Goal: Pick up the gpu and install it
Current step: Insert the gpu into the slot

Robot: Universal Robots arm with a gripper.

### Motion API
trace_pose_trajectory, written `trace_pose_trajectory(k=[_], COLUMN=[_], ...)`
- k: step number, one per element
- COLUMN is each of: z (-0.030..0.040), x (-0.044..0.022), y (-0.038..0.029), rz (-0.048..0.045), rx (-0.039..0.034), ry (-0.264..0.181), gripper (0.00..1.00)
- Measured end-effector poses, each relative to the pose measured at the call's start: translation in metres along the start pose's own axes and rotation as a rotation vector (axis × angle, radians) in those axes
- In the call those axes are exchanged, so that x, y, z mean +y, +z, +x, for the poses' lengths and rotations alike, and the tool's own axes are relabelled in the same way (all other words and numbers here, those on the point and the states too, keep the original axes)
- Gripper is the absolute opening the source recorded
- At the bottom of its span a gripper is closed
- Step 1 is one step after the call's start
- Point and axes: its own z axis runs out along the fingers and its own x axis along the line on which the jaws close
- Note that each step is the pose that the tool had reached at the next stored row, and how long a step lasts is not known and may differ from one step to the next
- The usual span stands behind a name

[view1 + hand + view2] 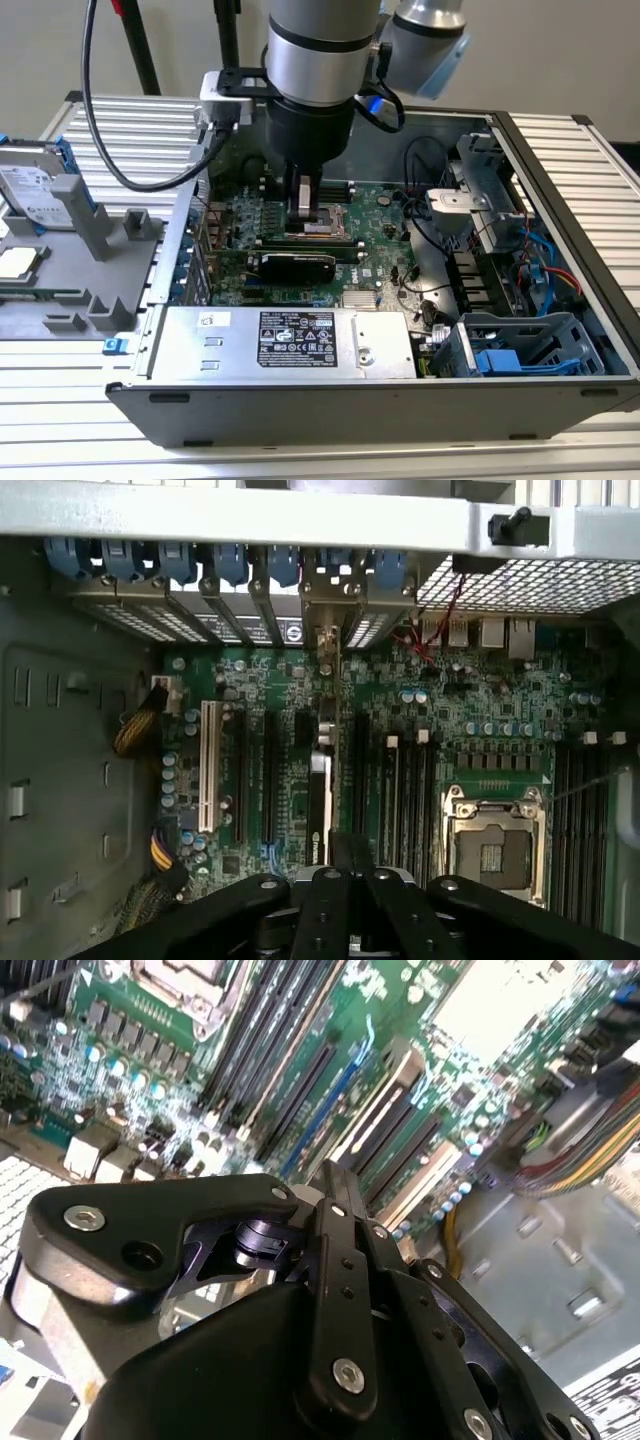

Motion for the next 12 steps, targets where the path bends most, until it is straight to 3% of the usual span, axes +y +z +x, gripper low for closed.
trace_pose_trajectory(k=[5, 12], z=[0.0003, 0.0008], x=[-0.0153, -0.0338], y=[-0.0019, -0.007], rz=[-0.0002, -0.0006], rx=[-0.0076, -0.0262], ry=[-0.008, -0.02], gripper=[0.0, 0.0])
